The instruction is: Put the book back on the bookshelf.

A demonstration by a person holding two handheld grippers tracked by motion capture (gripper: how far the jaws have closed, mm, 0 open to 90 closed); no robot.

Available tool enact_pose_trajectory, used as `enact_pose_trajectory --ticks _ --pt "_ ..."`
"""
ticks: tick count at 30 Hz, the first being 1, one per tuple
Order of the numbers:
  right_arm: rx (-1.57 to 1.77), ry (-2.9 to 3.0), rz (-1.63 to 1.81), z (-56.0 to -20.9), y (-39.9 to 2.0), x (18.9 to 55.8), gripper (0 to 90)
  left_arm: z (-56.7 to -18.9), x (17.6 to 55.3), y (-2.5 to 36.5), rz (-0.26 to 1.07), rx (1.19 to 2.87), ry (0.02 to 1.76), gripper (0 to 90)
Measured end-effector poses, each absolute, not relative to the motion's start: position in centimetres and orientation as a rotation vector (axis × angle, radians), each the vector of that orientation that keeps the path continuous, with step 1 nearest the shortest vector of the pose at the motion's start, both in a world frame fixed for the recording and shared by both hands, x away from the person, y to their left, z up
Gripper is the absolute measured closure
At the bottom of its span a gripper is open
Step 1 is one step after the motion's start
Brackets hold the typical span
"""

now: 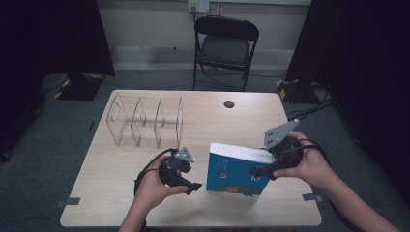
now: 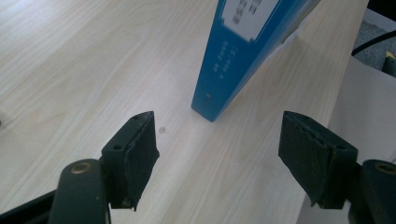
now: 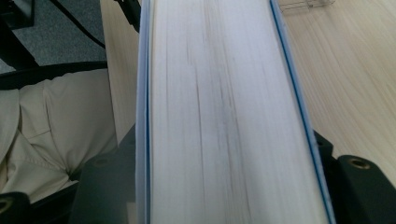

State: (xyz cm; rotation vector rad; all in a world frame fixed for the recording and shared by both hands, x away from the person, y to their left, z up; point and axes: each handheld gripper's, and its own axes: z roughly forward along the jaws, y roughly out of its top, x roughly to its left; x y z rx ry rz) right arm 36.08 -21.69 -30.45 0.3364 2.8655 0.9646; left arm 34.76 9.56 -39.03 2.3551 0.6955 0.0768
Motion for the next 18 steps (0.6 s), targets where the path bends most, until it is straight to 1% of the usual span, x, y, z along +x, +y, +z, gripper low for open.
enact_pose_trajectory --ticks 9,18 --pt "0.383 2.855 0.969 -31.1 -22.6 35.7 33.3 -36.7 35.0 8.6 0.091 2.382 0.64 27.9" --pt "0.412 2.842 0.997 -31.9 -23.9 35.6 31.8 -34.8 35.6 7.4 0.067 2.395 0.606 27.3"
